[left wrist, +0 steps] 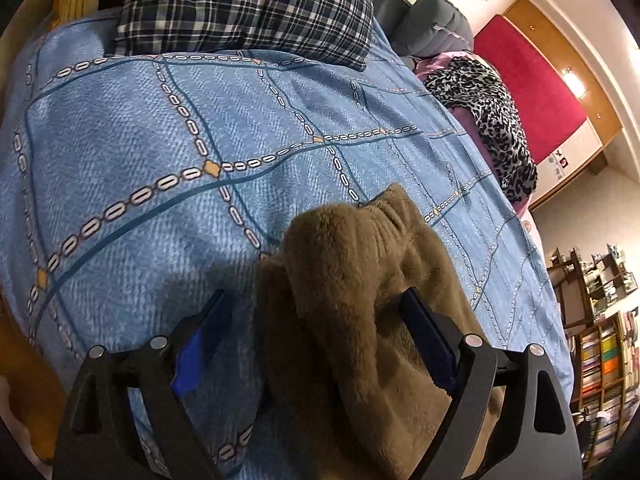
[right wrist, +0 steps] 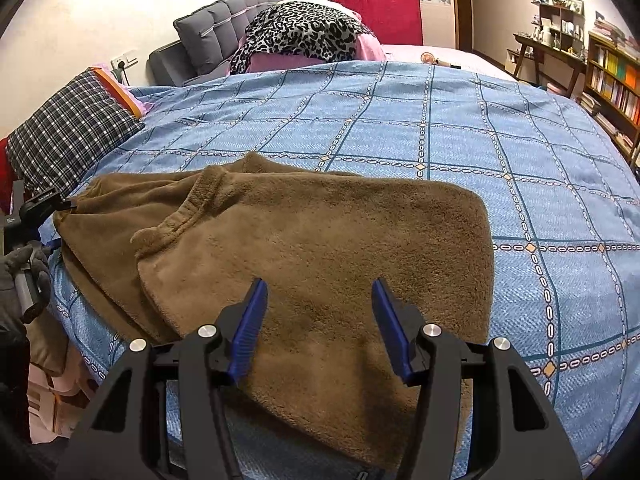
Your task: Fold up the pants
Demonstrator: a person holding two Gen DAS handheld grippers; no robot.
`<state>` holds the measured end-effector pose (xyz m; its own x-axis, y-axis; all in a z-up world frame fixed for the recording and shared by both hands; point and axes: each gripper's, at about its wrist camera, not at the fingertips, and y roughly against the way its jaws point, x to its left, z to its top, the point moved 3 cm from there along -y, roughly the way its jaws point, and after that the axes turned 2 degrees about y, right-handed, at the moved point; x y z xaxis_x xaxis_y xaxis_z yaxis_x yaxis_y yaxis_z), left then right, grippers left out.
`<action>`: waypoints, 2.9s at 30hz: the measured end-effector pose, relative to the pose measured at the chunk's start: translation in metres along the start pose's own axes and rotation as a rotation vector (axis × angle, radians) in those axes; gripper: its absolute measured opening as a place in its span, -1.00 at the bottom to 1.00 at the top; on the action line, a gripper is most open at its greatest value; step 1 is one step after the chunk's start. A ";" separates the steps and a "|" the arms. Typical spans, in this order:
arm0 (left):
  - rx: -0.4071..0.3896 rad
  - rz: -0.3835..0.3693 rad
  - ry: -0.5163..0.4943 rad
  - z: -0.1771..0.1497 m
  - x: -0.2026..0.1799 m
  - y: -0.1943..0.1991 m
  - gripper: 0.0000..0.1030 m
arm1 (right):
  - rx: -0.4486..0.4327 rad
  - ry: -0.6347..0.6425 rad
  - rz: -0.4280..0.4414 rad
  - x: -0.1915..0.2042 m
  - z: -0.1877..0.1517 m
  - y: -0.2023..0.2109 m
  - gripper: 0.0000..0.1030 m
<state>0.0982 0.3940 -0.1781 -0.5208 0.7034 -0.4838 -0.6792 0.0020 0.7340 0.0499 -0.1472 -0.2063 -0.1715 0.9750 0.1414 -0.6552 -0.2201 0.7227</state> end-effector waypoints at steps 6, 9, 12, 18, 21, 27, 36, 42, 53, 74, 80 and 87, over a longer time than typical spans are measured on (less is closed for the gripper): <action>0.025 -0.025 0.007 0.004 -0.002 -0.009 -0.07 | -0.010 -0.032 -0.013 -0.008 0.001 0.001 0.08; 0.025 -0.041 0.012 0.005 -0.006 -0.008 -0.30 | -0.014 -0.047 -0.016 -0.012 0.000 0.001 0.08; 0.004 -0.047 -0.021 0.005 -0.016 0.003 -0.37 | -0.016 -0.057 -0.012 -0.014 0.000 0.002 0.08; -0.053 -0.085 -0.122 0.004 -0.058 0.030 -0.39 | -0.025 -0.080 -0.002 -0.020 -0.002 0.004 0.08; -0.066 -0.125 -0.208 -0.003 -0.090 0.044 -0.39 | -0.026 -0.100 0.007 -0.024 -0.004 0.005 0.08; -0.089 -0.222 -0.372 -0.033 -0.163 0.073 -0.39 | -0.037 -0.135 0.025 -0.034 -0.008 0.008 0.08; -0.067 -0.387 -0.559 -0.100 -0.262 0.107 -0.40 | -0.056 -0.192 0.056 -0.051 -0.015 0.013 0.08; 0.006 -0.482 -0.694 -0.158 -0.318 0.120 -0.40 | -0.072 -0.251 0.082 -0.066 -0.021 0.018 0.08; 0.133 -0.521 -0.958 -0.278 -0.374 0.113 -0.40 | -0.108 -0.308 0.084 -0.088 -0.031 0.030 0.08; 0.462 -0.575 -1.122 -0.383 -0.350 0.084 0.16 | -0.151 -0.375 -0.003 -0.124 -0.039 0.047 0.08; 0.454 -0.598 -1.013 -0.337 -0.328 0.096 0.16 | -0.205 -0.349 0.063 -0.112 -0.023 0.069 0.08; 0.343 -0.510 -0.903 -0.276 -0.301 0.085 0.16 | -0.172 -0.229 0.277 -0.059 -0.006 0.074 -0.07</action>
<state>0.0546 -0.0144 -0.1017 0.4476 0.8256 -0.3436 -0.4540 0.5409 0.7081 0.0068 -0.2210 -0.1648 -0.2035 0.8554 0.4764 -0.7241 -0.4590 0.5149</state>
